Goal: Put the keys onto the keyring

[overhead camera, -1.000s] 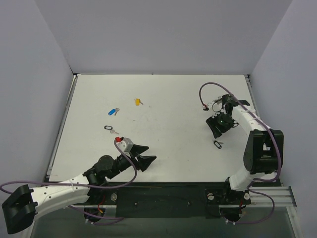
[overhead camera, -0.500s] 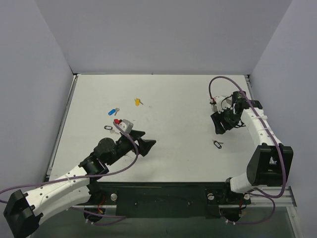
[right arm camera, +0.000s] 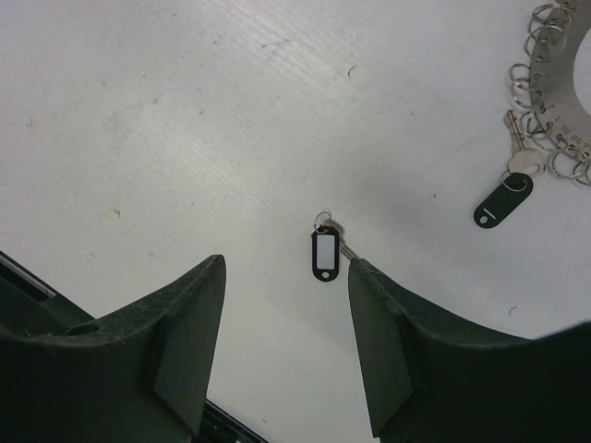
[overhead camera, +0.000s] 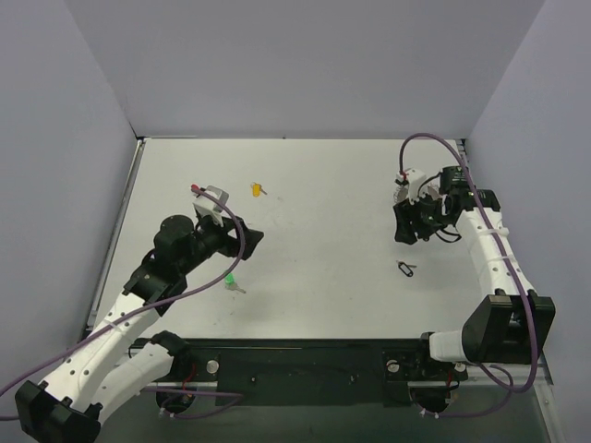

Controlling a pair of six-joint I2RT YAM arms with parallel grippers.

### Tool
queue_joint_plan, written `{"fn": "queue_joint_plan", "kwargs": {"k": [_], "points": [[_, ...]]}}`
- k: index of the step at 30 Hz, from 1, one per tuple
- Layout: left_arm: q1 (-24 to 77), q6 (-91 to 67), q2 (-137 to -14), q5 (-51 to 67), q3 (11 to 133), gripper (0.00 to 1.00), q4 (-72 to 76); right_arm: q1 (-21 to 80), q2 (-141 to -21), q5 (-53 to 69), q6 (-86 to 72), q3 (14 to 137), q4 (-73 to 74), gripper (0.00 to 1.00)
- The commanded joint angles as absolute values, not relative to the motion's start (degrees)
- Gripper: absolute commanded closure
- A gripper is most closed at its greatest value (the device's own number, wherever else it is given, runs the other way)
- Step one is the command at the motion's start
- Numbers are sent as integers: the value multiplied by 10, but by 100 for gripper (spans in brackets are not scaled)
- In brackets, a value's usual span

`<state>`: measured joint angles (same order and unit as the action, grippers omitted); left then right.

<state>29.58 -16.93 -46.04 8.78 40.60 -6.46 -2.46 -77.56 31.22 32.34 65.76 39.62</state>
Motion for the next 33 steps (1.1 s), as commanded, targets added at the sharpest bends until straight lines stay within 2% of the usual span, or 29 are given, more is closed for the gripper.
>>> {"fn": "queue_joint_plan", "kwargs": {"k": [1,15,25,33], "points": [[285,-98,-459,83,445,11,-148,-30,-758,341,302,685,400,49],[280,-54,-425,33,377,10,-126,-37,-747,321,287,734,414,48],[274,-39,-403,18,366,10,-125,-44,-782,310,196,708,344,48],[274,-32,-400,24,364,11,-126,-92,-876,299,145,772,342,47]]}}
